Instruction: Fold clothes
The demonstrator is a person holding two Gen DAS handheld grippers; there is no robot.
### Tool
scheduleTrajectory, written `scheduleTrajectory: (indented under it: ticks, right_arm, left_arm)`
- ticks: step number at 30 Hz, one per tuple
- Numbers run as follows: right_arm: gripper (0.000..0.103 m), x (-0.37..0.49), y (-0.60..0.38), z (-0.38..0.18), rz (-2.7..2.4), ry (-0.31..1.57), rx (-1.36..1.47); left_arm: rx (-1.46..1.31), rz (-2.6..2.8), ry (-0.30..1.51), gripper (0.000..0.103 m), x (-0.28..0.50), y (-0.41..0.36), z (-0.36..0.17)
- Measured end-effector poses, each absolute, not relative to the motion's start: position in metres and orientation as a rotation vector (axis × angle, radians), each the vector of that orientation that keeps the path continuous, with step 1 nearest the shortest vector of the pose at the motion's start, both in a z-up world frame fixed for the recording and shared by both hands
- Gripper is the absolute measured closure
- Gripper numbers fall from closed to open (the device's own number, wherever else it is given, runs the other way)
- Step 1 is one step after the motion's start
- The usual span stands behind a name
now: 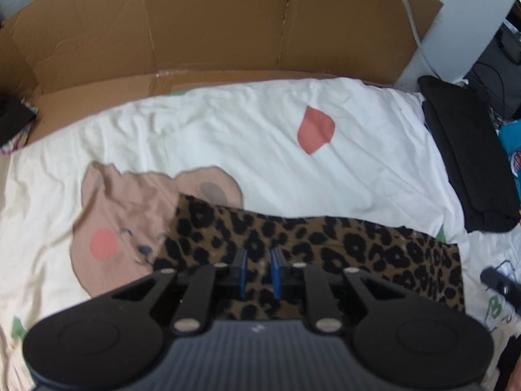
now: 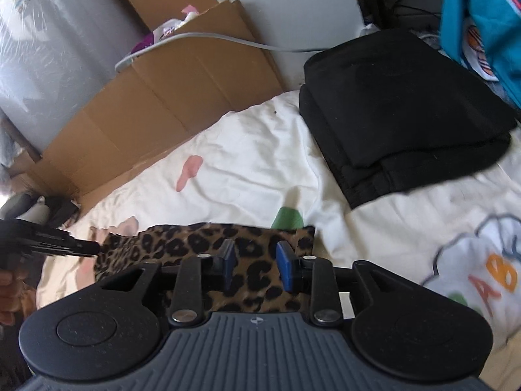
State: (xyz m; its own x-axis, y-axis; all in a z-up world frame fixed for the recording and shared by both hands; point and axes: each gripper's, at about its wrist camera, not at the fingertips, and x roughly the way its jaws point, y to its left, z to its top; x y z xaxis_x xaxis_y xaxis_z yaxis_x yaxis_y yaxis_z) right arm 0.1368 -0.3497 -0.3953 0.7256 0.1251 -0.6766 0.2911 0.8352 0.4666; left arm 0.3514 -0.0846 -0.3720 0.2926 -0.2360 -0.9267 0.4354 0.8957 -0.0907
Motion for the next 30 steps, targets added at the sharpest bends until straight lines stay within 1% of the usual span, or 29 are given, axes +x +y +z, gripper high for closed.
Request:
scheduleTrajectory:
  ticks: [2, 8, 11, 19, 25, 30]
  right_arm:
    - [0.067, 0.127, -0.348, -0.394, -0.102, 0.757, 0.602]
    - [0.067, 0.108, -0.341, -0.406, -0.116, 0.775, 0.632]
    - [0.067, 0.101, -0.335, -0.407, -0.117, 0.78, 0.667]
    - [0.067, 0.083, -0.316, -0.405, -0.075, 0.778, 0.637]
    - [0.066, 0.07, -0.313, -0.409, -0.044, 0.766, 0.635]
    - [0.066, 0.063, -0.315, -0.418, -0.026, 0.779, 0.635]
  left_arm:
    - [0.163, -0.444, 1.202, 0.088, 0.344, -0.09, -0.373]
    - [0.091, -0.437, 1.211, 0.088, 0.32, -0.103, -0.38]
    - [0.086, -0.426, 1.191, 0.089, 0.309, -0.107, -0.379]
    - [0.118, -0.398, 1.183, 0.089, 0.293, -0.12, -0.382]
    - [0.053, -0.362, 1.116, 0.089, 0.287, -0.121, -0.36]
    - [0.052, -0.343, 1.113, 0.089, 0.275, -0.121, -0.357]
